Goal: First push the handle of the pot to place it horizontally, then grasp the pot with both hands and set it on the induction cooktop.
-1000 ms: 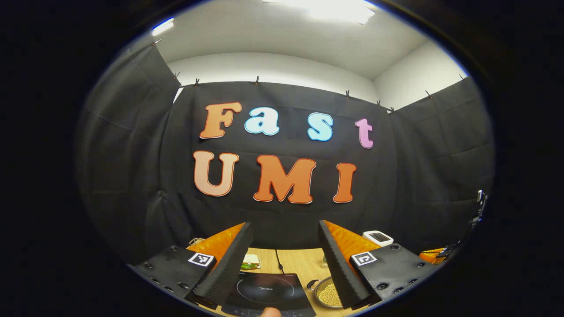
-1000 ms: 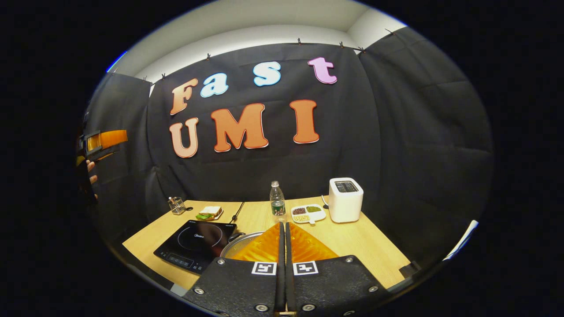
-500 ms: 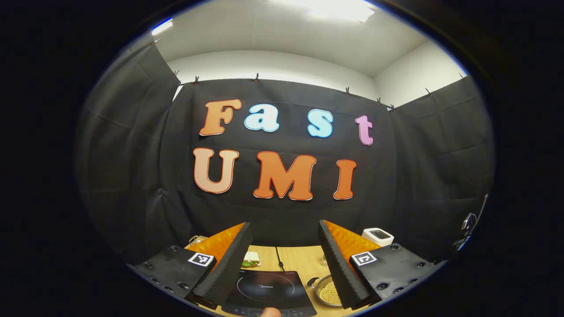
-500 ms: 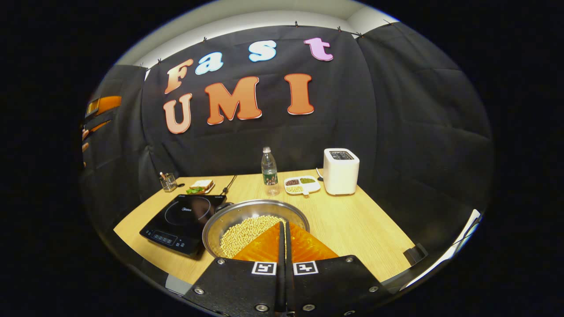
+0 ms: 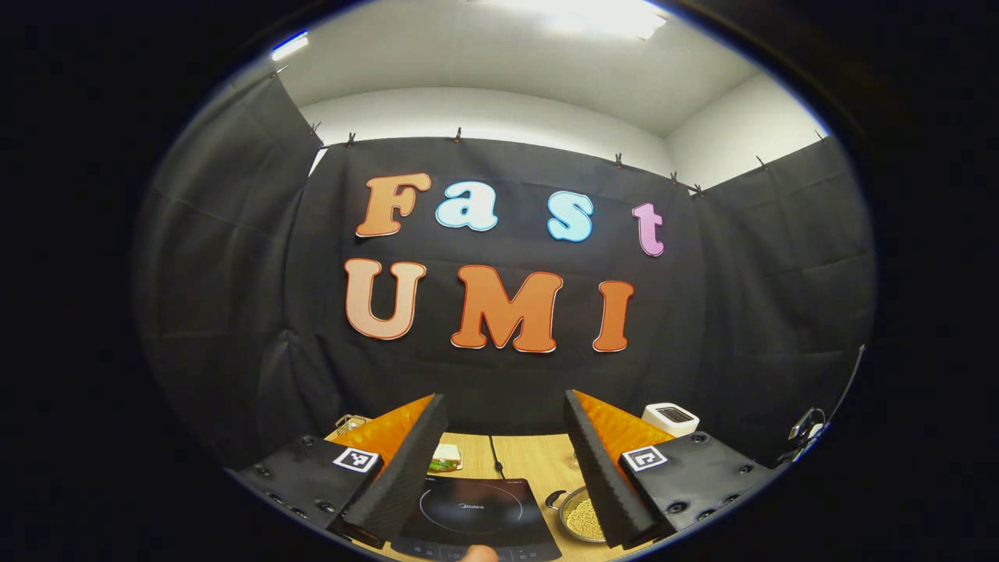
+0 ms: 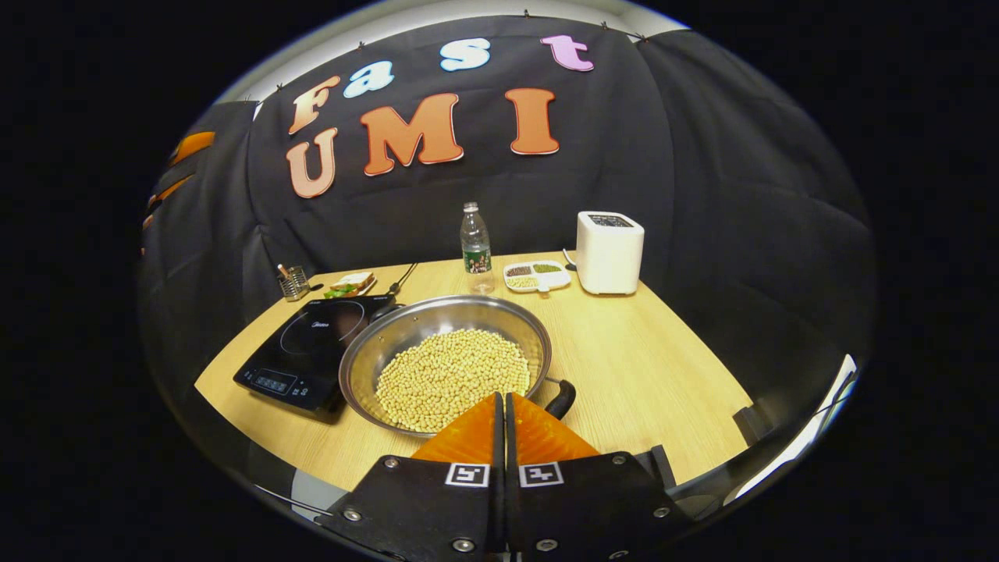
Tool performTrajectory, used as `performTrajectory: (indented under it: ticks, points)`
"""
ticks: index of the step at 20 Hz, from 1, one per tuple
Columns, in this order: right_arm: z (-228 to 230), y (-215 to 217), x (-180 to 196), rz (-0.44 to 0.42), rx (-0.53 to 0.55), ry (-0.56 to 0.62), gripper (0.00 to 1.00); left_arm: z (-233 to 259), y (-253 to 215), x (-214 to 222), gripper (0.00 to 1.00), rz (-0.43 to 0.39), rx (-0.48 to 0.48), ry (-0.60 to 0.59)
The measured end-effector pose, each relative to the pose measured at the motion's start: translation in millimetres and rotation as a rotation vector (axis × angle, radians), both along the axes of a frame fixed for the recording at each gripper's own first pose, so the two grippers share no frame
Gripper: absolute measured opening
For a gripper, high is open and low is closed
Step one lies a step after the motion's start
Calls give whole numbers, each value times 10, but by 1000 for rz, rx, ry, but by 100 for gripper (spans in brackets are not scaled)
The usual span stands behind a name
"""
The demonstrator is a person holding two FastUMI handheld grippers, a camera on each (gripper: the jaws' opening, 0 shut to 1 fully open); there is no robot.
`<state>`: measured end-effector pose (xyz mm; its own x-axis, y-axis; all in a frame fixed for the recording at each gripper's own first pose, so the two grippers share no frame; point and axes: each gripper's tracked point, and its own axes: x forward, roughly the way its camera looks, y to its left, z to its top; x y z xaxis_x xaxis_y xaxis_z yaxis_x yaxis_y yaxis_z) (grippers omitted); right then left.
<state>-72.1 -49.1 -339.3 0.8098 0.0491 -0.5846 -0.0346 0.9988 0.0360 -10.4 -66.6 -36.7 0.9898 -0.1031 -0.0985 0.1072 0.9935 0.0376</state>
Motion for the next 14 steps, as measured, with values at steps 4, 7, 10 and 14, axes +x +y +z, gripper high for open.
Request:
performTrajectory:
  ticks: [4,7,10,14]
  points:
    - [-222,33,-29,8,5,55,0,-88,18,33,98,9,4,14]
    - [-395,64,-42,20,-2,94,0,-132,55,83,97,20,5,23]
    - [-530,82,-13,30,-7,130,0,-157,68,121,97,24,5,26]
    - [-706,140,52,40,-17,185,0,-225,105,169,98,33,13,31]
